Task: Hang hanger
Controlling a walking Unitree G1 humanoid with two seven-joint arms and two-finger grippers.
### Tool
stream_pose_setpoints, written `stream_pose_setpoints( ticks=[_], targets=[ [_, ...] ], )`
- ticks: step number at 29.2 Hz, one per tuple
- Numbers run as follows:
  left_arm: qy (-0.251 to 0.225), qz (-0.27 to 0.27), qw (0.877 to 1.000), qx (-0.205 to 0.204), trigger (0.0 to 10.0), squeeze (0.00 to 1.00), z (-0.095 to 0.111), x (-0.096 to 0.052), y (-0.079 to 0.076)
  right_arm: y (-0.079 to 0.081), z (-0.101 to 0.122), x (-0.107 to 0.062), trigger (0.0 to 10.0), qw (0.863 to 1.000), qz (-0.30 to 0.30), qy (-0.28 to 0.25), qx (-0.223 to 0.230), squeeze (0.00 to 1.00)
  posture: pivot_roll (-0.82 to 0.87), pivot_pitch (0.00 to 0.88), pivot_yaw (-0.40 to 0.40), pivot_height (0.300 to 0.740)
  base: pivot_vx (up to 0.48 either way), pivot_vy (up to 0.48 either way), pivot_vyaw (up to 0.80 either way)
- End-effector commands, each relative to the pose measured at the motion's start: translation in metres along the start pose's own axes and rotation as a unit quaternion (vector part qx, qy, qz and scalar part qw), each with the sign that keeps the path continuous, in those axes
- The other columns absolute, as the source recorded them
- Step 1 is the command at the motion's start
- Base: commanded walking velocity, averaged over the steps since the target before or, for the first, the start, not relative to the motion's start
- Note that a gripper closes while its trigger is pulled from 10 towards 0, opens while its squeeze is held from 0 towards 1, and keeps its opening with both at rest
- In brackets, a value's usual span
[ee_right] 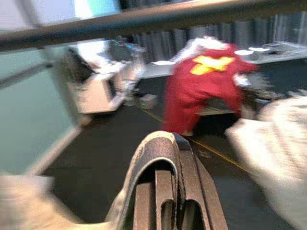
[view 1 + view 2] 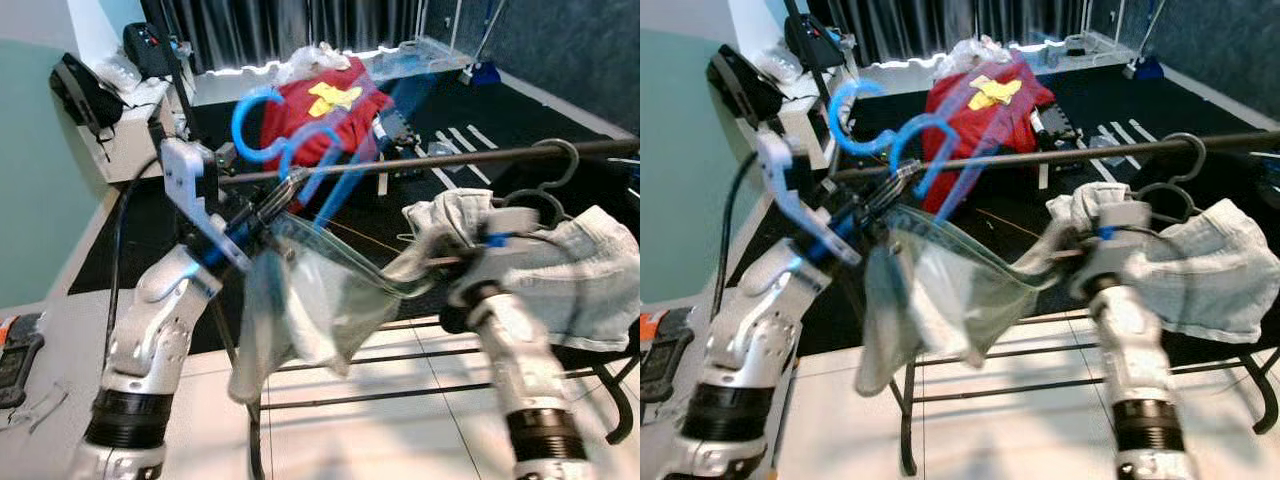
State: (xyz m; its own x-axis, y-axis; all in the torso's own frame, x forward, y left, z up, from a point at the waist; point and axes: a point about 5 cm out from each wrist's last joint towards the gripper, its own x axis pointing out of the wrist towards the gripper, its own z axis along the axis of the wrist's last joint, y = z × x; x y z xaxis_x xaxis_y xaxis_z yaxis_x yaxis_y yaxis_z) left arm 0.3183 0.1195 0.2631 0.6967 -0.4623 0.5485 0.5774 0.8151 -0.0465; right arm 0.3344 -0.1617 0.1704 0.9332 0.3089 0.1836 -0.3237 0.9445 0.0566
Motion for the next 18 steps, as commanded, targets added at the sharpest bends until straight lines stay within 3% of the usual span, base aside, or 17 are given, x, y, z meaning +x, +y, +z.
stream_pose_setpoints(
  ticks=[1,2,3,5,6,9,12,14,17,18],
  targets=[
    [-0.005,0.048,0.999,0.013,0.0,0.00,-0.002,0.000,0.009,0.022,-0.008,0.002,0.0,0.999,0.043,0.011,0.005,0.00,-0.09,0.030,0.056,0.740,0.000,0.000,0.00],
    [-0.005,0.048,0.999,0.013,0.0,0.00,-0.002,0.000,0.009,0.022,-0.008,0.002,0.0,0.999,0.043,0.011,0.005,0.00,-0.09,0.030,0.056,0.740,0.000,0.000,0.00],
    [-0.011,0.070,0.998,0.004,0.0,0.00,-0.002,0.002,0.010,0.033,-0.014,0.002,0.0,0.998,0.057,0.018,0.012,0.00,-0.09,0.029,0.055,0.740,0.000,0.000,0.00],
    [-0.011,0.070,0.998,0.004,0.0,0.00,-0.002,0.002,0.010,0.033,-0.014,0.002,0.0,0.998,0.057,0.018,0.012,0.00,-0.09,0.029,0.055,0.740,0.000,0.000,0.00],
    [0.012,0.103,0.994,0.035,0.0,0.00,-0.007,0.004,0.012,0.049,-0.018,0.002,0.0,0.997,0.077,0.019,0.019,0.00,-0.09,0.028,0.056,0.740,0.000,0.000,0.00],
    [0.049,0.113,0.991,0.056,0.0,0.00,-0.016,0.004,0.012,0.058,-0.016,0.003,0.0,0.996,0.089,0.008,0.024,0.00,-0.09,0.031,0.061,0.740,0.000,0.000,0.00],
    [0.049,0.129,0.989,0.055,0.0,0.00,-0.017,0.003,0.016,0.062,-0.015,0.003,0.0,0.995,0.100,0.007,0.023,0.00,-0.09,0.035,0.062,0.740,0.000,0.000,0.00],
    [0.043,0.147,0.987,0.052,0.0,0.00,-0.016,0.002,0.020,0.065,-0.015,0.002,0.0,0.994,0.110,0.009,0.020,0.00,-0.09,0.035,0.062,0.740,0.000,0.000,0.00],
    [-0.016,0.237,0.971,0.026,0.0,0.00,-0.002,0.002,0.038,0.075,-0.025,-0.008,0.0,0.988,0.151,0.033,-0.002,0.00,-0.09,0.048,0.052,0.740,0.000,0.000,0.00],
    [-0.016,0.237,0.971,0.026,0.0,0.00,-0.002,0.002,0.038,0.075,-0.025,-0.008,0.0,0.988,0.151,0.033,-0.002,0.00,-0.09,0.048,0.052,0.740,0.000,0.000,0.00]
  ],
)
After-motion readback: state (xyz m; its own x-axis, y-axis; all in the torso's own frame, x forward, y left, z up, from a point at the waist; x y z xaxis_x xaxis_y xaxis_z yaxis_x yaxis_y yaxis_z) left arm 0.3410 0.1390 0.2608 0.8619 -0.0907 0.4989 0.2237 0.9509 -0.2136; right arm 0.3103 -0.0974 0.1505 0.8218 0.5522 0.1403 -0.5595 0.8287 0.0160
